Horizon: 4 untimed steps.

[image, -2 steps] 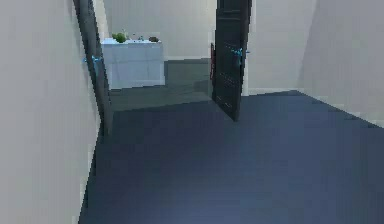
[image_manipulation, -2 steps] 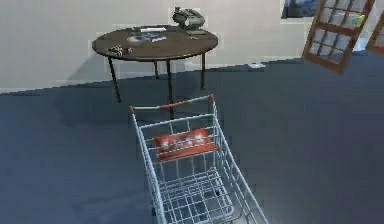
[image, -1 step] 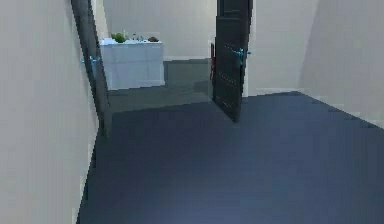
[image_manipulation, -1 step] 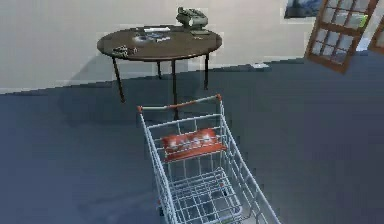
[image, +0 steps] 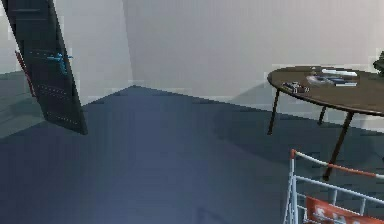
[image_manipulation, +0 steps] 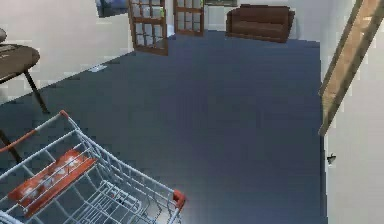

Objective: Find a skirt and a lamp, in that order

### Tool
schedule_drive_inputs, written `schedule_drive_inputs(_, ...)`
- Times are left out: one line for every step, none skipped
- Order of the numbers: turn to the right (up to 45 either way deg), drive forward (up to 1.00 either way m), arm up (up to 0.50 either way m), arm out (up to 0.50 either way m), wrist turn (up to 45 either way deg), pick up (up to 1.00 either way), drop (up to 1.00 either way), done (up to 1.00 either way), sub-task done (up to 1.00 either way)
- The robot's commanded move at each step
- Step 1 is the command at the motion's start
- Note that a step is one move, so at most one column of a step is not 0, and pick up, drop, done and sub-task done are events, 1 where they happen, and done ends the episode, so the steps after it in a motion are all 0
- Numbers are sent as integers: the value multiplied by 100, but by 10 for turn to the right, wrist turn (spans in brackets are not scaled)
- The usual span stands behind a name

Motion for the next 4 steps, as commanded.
schedule_drive_inputs(0,70,0,0,0,0,0,0,0)
schedule_drive_inputs(180,0,0,0,0,0,0,0,0)
schedule_drive_inputs(0,100,0,0,0,0,0,0,0)
schedule_drive_inputs(240,0,0,0,0,0,0,0,0)
